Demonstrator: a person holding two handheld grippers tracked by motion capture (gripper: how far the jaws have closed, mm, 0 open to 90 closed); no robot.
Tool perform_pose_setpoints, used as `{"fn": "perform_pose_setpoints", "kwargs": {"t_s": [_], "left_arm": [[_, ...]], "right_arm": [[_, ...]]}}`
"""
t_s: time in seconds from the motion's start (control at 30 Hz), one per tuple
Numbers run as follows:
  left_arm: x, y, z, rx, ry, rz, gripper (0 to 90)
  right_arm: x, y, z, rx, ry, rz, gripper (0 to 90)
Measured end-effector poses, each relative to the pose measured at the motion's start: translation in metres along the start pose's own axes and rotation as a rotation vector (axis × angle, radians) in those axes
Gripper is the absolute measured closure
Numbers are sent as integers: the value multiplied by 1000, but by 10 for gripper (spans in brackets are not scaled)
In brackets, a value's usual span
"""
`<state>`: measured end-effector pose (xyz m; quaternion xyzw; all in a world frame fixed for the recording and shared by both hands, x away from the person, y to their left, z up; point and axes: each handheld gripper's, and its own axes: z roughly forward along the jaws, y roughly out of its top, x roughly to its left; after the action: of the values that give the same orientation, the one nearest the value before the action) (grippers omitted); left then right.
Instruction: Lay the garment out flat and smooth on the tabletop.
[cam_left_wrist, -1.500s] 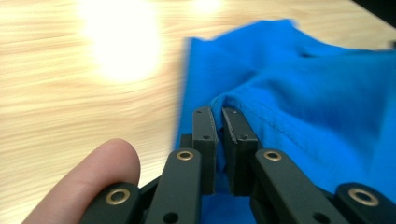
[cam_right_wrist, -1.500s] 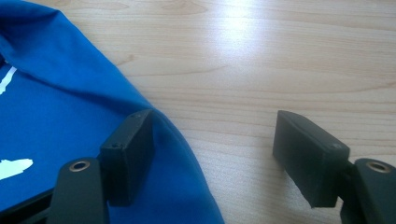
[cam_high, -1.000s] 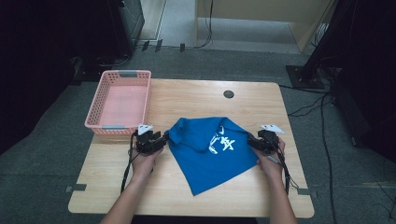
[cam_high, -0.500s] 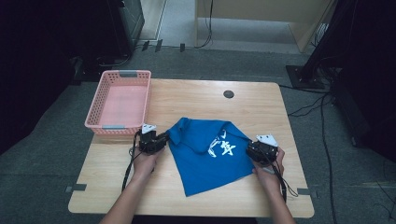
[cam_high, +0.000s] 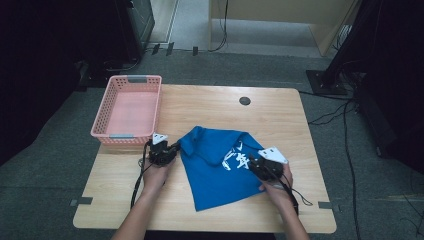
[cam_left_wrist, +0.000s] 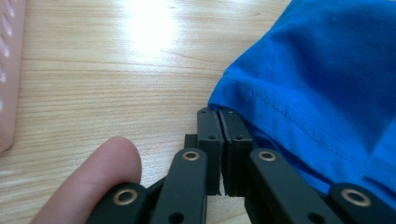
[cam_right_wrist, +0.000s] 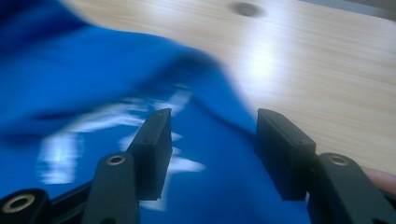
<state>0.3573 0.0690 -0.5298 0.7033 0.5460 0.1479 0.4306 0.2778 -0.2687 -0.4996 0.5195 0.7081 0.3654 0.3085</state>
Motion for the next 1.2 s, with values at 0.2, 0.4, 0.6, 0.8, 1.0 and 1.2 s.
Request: {"fn": "perform_pose_setpoints", "kwargs": {"t_s": [0.2,0.4,0.6,0.8,1.0,1.2], "left_arm": [[0,0,0,1,-1,2,898],[0,0,0,2,-2,4,898],[0,0,0,4,0,6,899],[-1,-1,0,4,4,12,900],[-2,-1,0,7,5,21,900],[-3,-1,0,5,1,30,900]], "right_arm": [[40,14,20,24,137,-55,482],[62,13,38,95,233,-94,468],[68,9,48,116,214,-141,824],[33,23,50,73,169,-54,896],[-21,31,55,53,89,-30,896],[-52,9,64,67,69,-10,895]]}}
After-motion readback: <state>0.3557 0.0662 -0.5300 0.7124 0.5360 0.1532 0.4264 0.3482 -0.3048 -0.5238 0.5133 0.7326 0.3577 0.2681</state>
